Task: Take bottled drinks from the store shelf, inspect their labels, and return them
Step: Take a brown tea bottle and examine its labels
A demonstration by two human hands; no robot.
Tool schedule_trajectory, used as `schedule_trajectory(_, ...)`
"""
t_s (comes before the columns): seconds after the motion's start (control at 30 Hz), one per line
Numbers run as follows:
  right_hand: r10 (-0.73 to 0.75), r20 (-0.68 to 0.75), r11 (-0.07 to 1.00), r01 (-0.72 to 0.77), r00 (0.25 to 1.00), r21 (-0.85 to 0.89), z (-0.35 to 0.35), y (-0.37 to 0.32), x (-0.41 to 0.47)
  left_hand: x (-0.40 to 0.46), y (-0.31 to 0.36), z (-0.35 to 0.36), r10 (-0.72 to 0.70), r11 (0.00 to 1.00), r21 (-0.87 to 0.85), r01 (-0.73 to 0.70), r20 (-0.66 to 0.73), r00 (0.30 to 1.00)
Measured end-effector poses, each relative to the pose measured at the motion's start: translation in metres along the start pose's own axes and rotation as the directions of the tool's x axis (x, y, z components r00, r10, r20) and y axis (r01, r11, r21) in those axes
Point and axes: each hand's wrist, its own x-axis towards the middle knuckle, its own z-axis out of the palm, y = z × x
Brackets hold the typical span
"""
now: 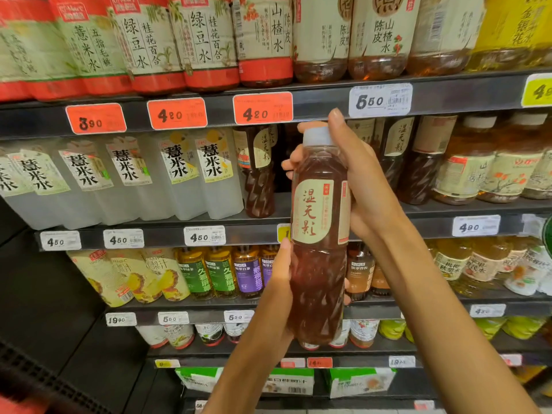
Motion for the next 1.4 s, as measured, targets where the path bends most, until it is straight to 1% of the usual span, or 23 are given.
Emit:
schedule_trajectory(0.1,0.058,0.052,0.998,-0.06,0.997,0.026,-0.004,-0.001,0.003,-0.006,-0.001,0.003,-0.038,0.994,-0.096,0.053,0.148,0.988)
schedule_trajectory(0.2,0.18,0.035,0.978,-0.183,0.983,0.104,-0.007,0.0,0.009,-0.014,0.0,0.007,-0.007,0.988,-0.145,0.051,0.294,0.956)
schedule_trajectory(0.27,0.31,-0.016,0.932,-0.301,0.95,0.203,-0.01,0.004,0.012,-0.021,0.004,0.012,0.03,0.975,-0.214,0.057,0.381,0.924)
schedule_trajectory(0.33,0.444,-0.064,0.852,-0.398,0.894,0.34,-0.014,0.011,0.013,-0.027,0.008,0.015,0.081,0.968,-0.249,0.038,0.45,0.889)
schedule_trajectory(0.4,0.513,-0.101,0.796,-0.429,0.853,0.427,-0.014,0.019,0.011,-0.032,0.014,0.019,0.131,0.96,-0.278,0.006,0.469,0.874)
schedule_trajectory(0.47,0.54,-0.149,0.784,-0.431,0.828,0.446,-0.016,0.025,0.008,-0.035,0.017,0.022,0.152,0.948,-0.319,0.004,0.462,0.874)
schedule_trajectory(0.5,0.554,-0.152,0.777,-0.443,0.819,0.448,-0.017,0.028,0.008,-0.035,0.018,0.023,0.161,0.944,-0.33,0.004,0.47,0.868)
schedule_trajectory(0.6,0.653,-0.062,0.681,-0.55,0.754,0.483,-0.017,0.035,0.008,-0.039,0.018,0.028,0.167,0.957,-0.288,-0.023,0.487,0.857)
schedule_trajectory(0.67,0.666,-0.054,0.677,-0.572,0.744,0.464,-0.021,0.037,0.011,-0.039,0.016,0.029,0.152,0.958,-0.288,-0.008,0.482,0.863)
schedule_trajectory(0.73,0.674,-0.044,0.667,-0.582,0.737,0.466,-0.021,0.037,0.014,-0.037,0.016,0.027,0.145,0.947,-0.322,0.021,0.483,0.864)
schedule_trajectory(0.77,0.67,-0.036,0.666,-0.579,0.741,0.471,-0.02,0.036,0.015,-0.036,0.016,0.025,0.143,0.942,-0.334,0.031,0.484,0.864)
schedule_trajectory(0.8,0.648,-0.04,0.689,-0.562,0.761,0.458,-0.019,0.034,0.017,-0.034,0.016,0.022,0.136,0.942,-0.333,0.036,0.479,0.867)
schedule_trajectory(0.9,0.511,-0.076,0.816,-0.456,0.856,0.354,-0.018,0.025,0.026,-0.028,0.012,0.015,0.117,0.956,-0.294,0.02,0.444,0.888)
schedule_trajectory(1.0,0.262,-0.113,0.958,-0.244,0.958,0.152,-0.013,0.006,0.032,-0.018,0.007,0.009,0.103,0.973,-0.228,-0.029,0.319,0.942)
schedule_trajectory(1.07,0.09,-0.084,0.995,-0.086,0.992,0.055,-0.008,-0.006,0.03,-0.014,0.006,0.006,0.104,0.99,-0.113,-0.079,0.234,0.967)
schedule_trajectory(1.13,0.0,-0.044,0.999,0.002,0.999,0.05,-0.002,-0.014,0.024,-0.012,0.004,0.003,0.147,0.989,-0.01,-0.148,0.208,0.967)
schedule_trajectory(1.23,-0.05,-0.003,0.998,0.05,0.999,0.046,0.003,-0.022,0.013,-0.012,0.003,0.0,0.209,0.969,0.098,-0.228,0.173,0.963)
schedule_trajectory(1.33,-0.009,0.028,0.989,0.013,1.0,-0.148,0.003,-0.028,0.006,-0.008,-0.001,0.0,0.288,0.917,0.255,-0.305,0.101,0.952)
schedule_trajectory(1.4,0.014,0.039,0.979,-0.006,0.999,-0.203,0.002,-0.027,0.003,-0.004,-0.002,0.001,0.337,0.887,0.307,-0.346,0.085,0.938)
